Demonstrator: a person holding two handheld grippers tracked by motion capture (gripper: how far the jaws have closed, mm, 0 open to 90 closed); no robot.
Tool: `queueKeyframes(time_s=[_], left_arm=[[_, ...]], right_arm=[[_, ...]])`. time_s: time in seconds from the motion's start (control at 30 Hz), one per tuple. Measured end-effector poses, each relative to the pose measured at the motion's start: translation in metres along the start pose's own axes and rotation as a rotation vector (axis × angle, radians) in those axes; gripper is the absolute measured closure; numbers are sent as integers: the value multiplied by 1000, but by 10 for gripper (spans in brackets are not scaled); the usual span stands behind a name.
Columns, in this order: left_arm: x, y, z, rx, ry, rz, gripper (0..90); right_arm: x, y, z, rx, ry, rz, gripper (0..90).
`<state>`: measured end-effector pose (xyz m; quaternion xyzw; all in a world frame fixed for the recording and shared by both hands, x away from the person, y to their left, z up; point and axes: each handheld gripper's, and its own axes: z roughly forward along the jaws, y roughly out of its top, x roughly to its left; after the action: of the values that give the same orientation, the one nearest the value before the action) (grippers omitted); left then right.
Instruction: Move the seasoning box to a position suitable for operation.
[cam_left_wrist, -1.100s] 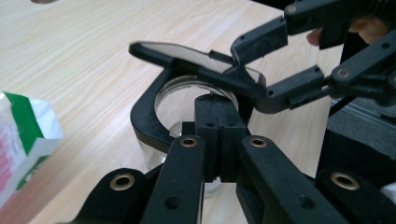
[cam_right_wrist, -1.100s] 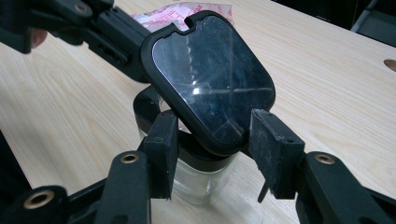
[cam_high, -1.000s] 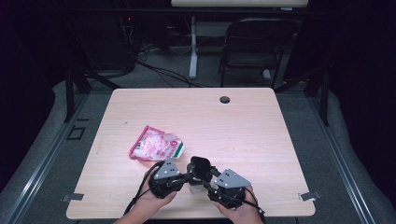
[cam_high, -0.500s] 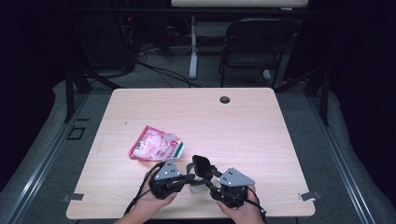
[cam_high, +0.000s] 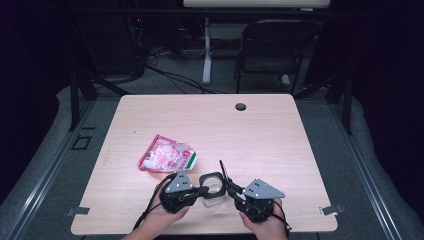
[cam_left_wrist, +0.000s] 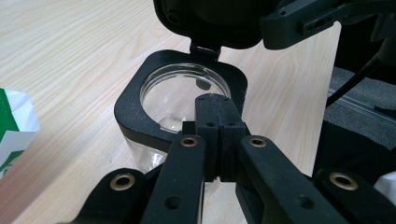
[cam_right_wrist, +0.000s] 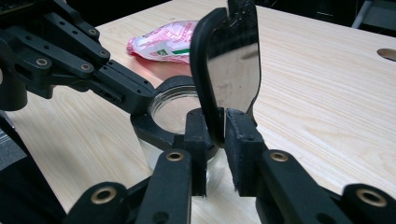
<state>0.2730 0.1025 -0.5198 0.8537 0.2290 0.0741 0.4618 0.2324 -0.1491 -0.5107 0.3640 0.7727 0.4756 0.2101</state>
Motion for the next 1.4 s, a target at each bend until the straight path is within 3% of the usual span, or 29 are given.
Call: queueKeyframes(time_s=[0.43, 0.57, 0.6, 0.97, 1.1, 1.4], left_arm=[[-1, -1, 0, -9, 3, 0, 900], [-1, -1, 0, -7, 1, -2, 900], [-1, -1, 0, -7, 1, -2, 900], [-1, -2, 0, -12, 8, -2, 900], [-1, -1, 0, -12, 2, -5, 890], [10, -3, -10, -26, 49, -34, 884]], right_arm=[[-10, -2, -8, 12, 7, 71, 833], [-11, -2, -9, 19, 15, 71, 820], [-11, -3, -7, 23, 23, 75, 761], [-6, -5, 10, 43, -13, 77, 709], [-6, -5, 13, 47, -21, 74, 710], [-8, -5, 17, 47, -17, 85, 767]])
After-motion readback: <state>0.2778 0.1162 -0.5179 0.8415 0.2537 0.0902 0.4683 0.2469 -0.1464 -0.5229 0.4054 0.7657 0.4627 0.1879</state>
